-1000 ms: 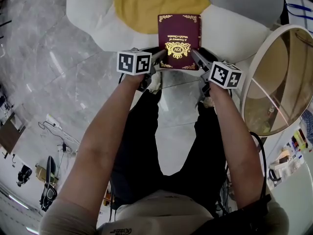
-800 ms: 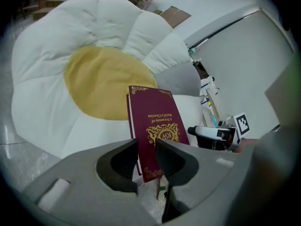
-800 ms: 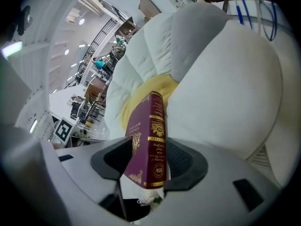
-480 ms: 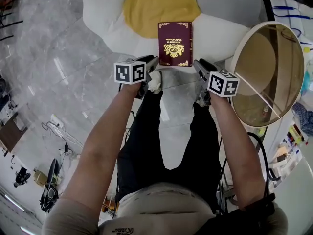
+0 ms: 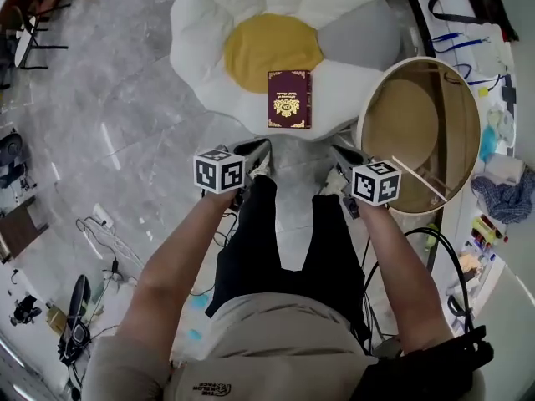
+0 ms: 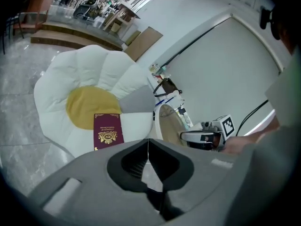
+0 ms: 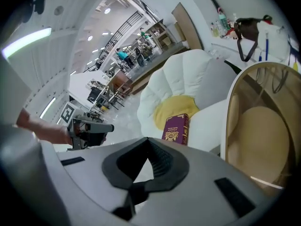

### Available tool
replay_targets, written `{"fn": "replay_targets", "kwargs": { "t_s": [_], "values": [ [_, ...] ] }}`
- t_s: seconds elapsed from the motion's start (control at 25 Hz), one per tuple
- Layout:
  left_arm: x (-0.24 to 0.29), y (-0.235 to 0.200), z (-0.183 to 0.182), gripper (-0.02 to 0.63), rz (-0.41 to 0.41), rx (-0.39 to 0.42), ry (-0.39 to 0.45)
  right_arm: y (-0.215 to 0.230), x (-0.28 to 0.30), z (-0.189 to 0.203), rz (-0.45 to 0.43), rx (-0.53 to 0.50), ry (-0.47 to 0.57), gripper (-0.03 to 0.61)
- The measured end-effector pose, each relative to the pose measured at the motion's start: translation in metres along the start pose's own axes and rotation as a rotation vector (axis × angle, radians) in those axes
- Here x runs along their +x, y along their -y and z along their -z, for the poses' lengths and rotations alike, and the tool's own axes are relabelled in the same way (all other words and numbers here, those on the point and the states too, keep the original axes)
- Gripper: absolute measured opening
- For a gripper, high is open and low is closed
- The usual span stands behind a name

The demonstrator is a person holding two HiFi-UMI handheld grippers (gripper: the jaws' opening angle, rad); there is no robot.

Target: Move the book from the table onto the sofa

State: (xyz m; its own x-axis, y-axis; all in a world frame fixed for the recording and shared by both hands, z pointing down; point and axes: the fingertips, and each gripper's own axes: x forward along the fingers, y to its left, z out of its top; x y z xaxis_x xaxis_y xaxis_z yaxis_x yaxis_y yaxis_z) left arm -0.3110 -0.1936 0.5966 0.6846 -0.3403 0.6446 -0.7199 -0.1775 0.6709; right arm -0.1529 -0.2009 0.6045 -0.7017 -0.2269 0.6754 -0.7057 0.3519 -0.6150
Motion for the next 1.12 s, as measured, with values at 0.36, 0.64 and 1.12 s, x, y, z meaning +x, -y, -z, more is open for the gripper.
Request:
{"fn": "replay_targets", "kwargs": {
  "t_s": [0.36,0.64,1.12],
  "values": [
    [-0.082,0.158,-0.016,0.008,0.083,0.098,0.051,-0.083,-0.131,-0.017,-0.057,-0.159,0.021,0.012],
    [-0.118,0.258,-0.019,0.008,0.118,0.235,0.025,-0.130,-0.208,-0.029,-0.096,-0.260,0.051,0.012],
    [-0.158,0.352,-0.021,0.008,0.111,0.331,0.096,-0.168,-0.288,-0.039,-0.162,-0.390,0.095,0.012]
  ]
}}
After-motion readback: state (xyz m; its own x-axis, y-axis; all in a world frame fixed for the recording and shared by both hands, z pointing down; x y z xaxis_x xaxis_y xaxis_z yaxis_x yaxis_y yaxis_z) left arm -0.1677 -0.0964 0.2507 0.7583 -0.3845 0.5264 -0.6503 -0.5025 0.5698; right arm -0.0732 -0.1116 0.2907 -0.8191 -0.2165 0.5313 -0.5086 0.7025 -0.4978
